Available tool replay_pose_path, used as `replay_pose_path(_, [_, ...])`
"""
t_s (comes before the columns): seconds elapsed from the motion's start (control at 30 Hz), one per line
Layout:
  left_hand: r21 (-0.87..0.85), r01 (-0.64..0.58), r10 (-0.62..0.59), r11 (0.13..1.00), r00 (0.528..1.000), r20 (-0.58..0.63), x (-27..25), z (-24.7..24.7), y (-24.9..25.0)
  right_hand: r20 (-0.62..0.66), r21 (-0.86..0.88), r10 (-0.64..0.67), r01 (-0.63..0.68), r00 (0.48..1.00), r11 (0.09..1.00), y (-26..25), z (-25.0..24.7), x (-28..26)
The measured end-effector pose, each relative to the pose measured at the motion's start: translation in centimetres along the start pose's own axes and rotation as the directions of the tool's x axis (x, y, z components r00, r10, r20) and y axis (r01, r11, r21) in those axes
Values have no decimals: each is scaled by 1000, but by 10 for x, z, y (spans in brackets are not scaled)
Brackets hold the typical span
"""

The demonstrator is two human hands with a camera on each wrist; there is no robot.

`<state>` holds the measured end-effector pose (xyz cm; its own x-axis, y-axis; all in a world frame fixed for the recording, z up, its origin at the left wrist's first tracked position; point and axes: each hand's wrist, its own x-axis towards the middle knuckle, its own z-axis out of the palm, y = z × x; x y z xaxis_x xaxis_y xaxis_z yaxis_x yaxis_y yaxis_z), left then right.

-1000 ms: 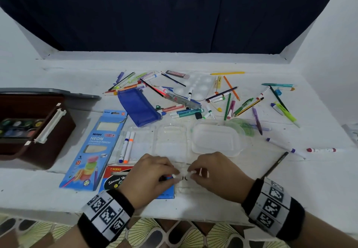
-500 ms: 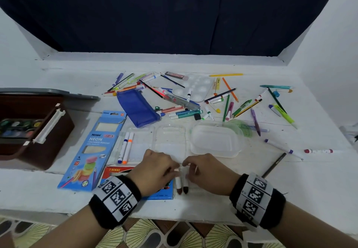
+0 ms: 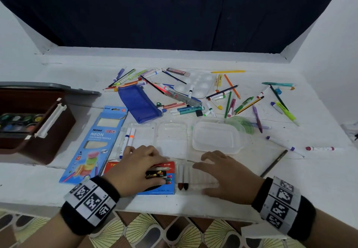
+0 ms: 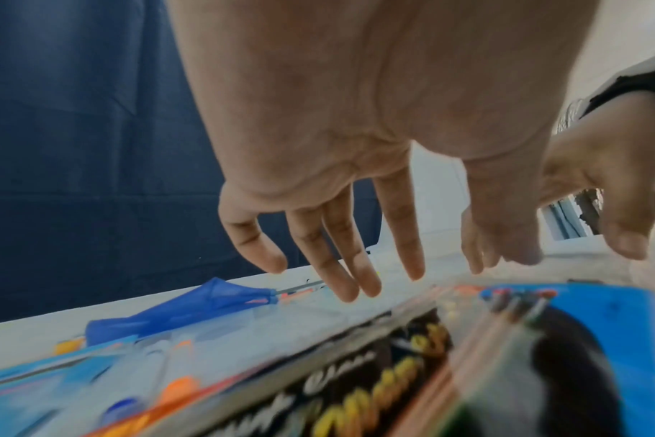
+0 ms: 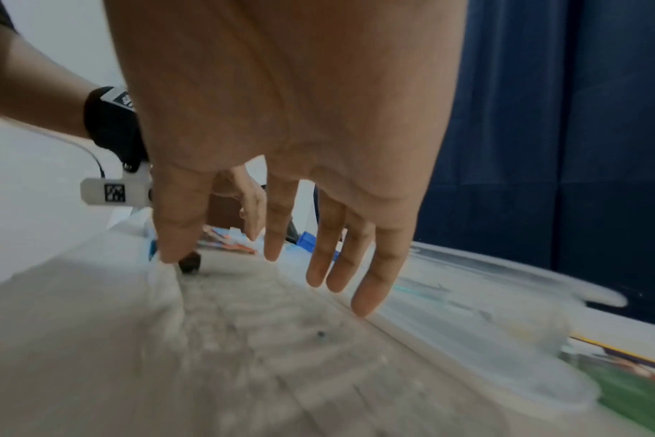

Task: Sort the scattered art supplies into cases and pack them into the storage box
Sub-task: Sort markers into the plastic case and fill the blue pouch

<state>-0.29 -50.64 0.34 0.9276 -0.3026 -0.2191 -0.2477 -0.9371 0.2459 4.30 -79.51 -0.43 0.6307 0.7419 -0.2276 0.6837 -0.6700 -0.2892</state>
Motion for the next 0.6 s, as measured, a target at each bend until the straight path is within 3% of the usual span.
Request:
replay_pose_path(0.4, [35, -20, 21, 999, 999, -36, -14, 18, -2, 153, -183, 29, -1, 988, 983, 4, -3, -27])
replay_pose_path(0.6, [29, -26, 28, 999, 998, -52, -7, 23, 12, 154, -276, 39, 6, 987, 961, 20, -5, -38])
